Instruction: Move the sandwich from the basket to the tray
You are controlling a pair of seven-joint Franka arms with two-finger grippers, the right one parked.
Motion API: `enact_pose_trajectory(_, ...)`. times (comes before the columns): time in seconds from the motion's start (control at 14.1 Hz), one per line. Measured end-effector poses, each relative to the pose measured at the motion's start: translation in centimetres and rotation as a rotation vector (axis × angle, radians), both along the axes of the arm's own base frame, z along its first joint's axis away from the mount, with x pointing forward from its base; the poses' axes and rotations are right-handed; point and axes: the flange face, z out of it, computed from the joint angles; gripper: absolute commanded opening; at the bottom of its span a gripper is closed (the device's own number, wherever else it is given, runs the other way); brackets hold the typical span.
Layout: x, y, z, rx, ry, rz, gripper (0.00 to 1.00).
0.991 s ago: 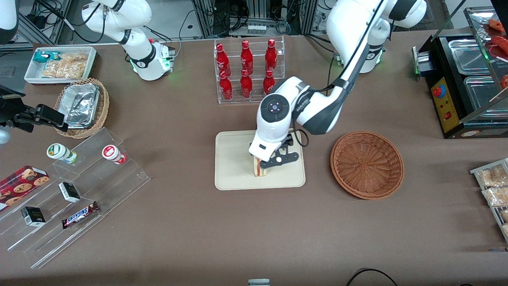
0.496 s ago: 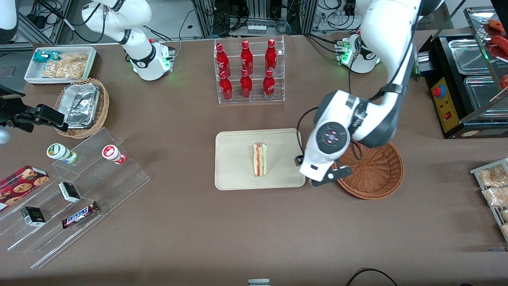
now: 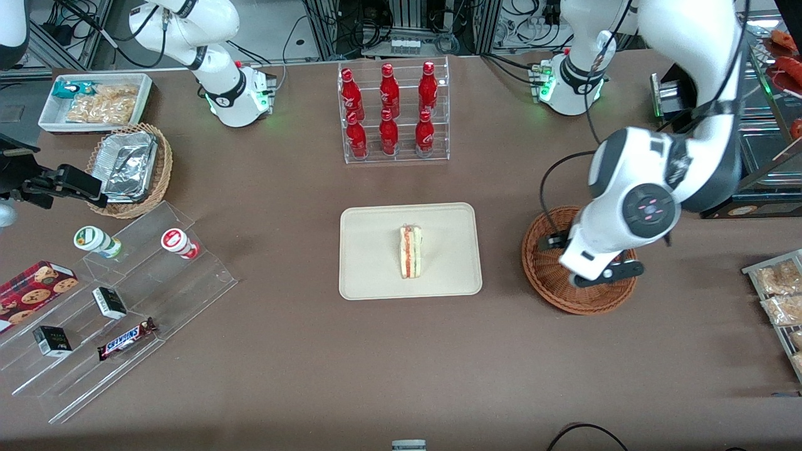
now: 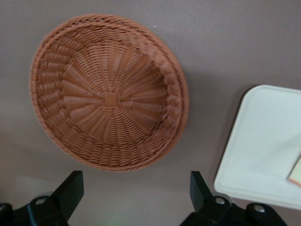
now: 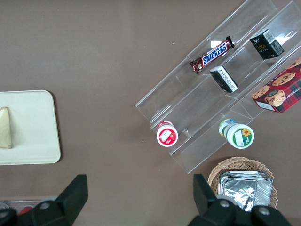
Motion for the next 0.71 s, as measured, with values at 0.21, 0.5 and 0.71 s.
enact_pose_trajectory(0.21, -2.7, 3.4, 3.0, -0.035, 0.002, -0.109, 1.0)
enact_pose_trajectory(0.5, -5.2, 8.6, 7.0, -0.077, 0.017, -0.218, 1.0)
enact_pose_trajectory(0.71, -6.3, 11.0, 10.4, -0.09, -0.003, -0.251, 1.0)
